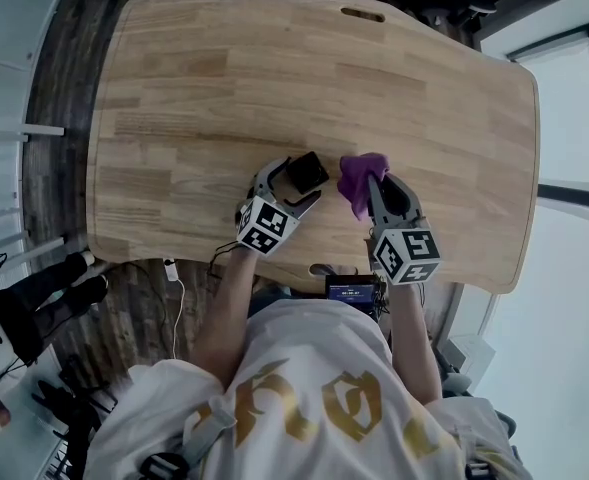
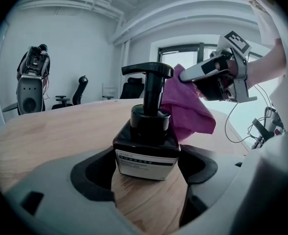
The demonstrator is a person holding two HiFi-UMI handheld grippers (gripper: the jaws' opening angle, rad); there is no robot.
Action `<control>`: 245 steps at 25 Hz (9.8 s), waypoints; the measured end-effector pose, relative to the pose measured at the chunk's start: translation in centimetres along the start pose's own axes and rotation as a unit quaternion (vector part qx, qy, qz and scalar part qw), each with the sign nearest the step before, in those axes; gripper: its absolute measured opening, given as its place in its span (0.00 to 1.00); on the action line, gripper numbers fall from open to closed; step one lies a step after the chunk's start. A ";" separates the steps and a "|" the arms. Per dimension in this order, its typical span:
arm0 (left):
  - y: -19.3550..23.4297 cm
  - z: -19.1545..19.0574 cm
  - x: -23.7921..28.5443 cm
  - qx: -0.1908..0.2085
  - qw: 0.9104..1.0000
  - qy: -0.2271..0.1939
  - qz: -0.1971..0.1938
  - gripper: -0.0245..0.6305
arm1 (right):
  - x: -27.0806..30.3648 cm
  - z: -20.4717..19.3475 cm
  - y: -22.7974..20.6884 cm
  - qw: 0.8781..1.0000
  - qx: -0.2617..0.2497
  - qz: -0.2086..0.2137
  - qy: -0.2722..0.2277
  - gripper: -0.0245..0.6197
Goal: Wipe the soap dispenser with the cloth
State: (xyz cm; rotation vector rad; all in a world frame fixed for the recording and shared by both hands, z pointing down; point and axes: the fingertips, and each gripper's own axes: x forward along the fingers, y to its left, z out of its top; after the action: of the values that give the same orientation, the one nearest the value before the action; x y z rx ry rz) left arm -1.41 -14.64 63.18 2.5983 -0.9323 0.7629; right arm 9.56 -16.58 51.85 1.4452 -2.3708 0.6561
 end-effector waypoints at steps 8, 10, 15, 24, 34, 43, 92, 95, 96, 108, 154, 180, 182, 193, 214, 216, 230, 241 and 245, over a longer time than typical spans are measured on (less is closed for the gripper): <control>0.0 0.1 0.7 0.022 1.000 0.012 -0.004 0.59 | 0.2 -0.1 -0.2 1.000 -0.004 -0.004 0.006 0.10; 0.0 0.3 0.9 0.025 1.000 0.010 -0.004 0.59 | 0.1 -0.1 -0.6 1.000 -0.005 -0.008 0.006 0.10; 0.0 0.5 1.4 0.036 0.999 0.009 -0.003 0.59 | 0.0 0.0 -1.4 1.000 -0.001 -0.016 0.006 0.10; 0.1 0.5 1.8 0.047 0.999 0.014 0.015 0.59 | 0.1 -0.2 -1.7 1.000 0.008 -0.018 0.006 0.10; 0.6 0.5 1.9 0.032 0.999 0.023 0.021 0.59 | 0.3 -0.2 -1.8 1.000 0.012 -0.018 0.006 0.10; 0.5 0.5 1.8 0.029 0.999 0.030 -0.001 0.58 | 0.3 0.0 -1.8 1.000 0.015 -0.020 0.005 0.10; -4.8 12.2 -5.7 0.100 0.984 -0.081 -0.125 0.58 | -4.9 7.7 8.2 0.977 0.110 0.155 -0.094 0.10; -5.5 13.1 -6.2 0.103 0.982 -0.090 -0.130 0.58 | -5.1 7.7 9.5 0.967 0.135 0.196 -0.085 0.10; -5.8 13.2 -6.3 0.105 0.982 -0.088 -0.132 0.58 | -5.2 7.6 9.4 0.966 0.145 0.197 -0.082 0.10; -7.7 13.1 -7.7 0.119 0.977 -0.080 -0.159 0.58 | -5.9 7.3 9.7 0.974 0.101 0.195 -0.051 0.10; -9.5 12.8 -8.8 0.083 0.983 -0.082 -0.144 0.58 | -11.2 3.7 13.0 0.946 0.030 0.320 0.040 0.10; -11.0 12.3 -9.5 0.136 0.977 -0.042 -0.158 0.58 | -11.4 3.1 18.0 0.945 -0.024 0.317 0.074 0.10; -11.1 12.1 -9.5 0.145 0.976 -0.033 -0.160 0.58 | -11.4 3.2 18.2 0.944 -0.011 0.320 0.074 0.10; -10.6 11.4 -9.6 0.133 0.977 -0.030 -0.166 0.58 | -11.0 3.7 18.1 0.934 0.062 0.348 0.058 0.10; -10.2 11.7 -8.4 0.105 0.976 -0.036 -0.190 0.58 | -11.0 5.0 11.7 0.955 0.075 0.287 0.014 0.10; -10.1 11.7 -8.4 0.101 0.976 -0.038 -0.190 0.58 | -10.9 5.3 11.4 0.959 0.064 0.276 0.006 0.10; -10.7 12.3 -9.6 0.090 0.970 -0.066 -0.217 0.58 | -10.8 6.6 10.6 0.970 0.032 0.238 -0.036 0.10; -11.3 13.3 -11.0 0.097 0.963 -0.080 -0.239 0.58 | -10.5 8.2 10.5 0.972 0.020 0.227 -0.056 0.10; -11.2 13.8 -11.5 0.106 0.961 -0.080 -0.242 0.58 | -10.5 8.9 10.9 0.969 -0.005 0.238 -0.061 0.10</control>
State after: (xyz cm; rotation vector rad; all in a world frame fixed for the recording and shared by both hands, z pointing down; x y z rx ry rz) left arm 3.72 -6.15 44.48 2.9317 -0.2256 0.5465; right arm 4.53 -8.95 36.81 0.9316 -2.8424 0.6767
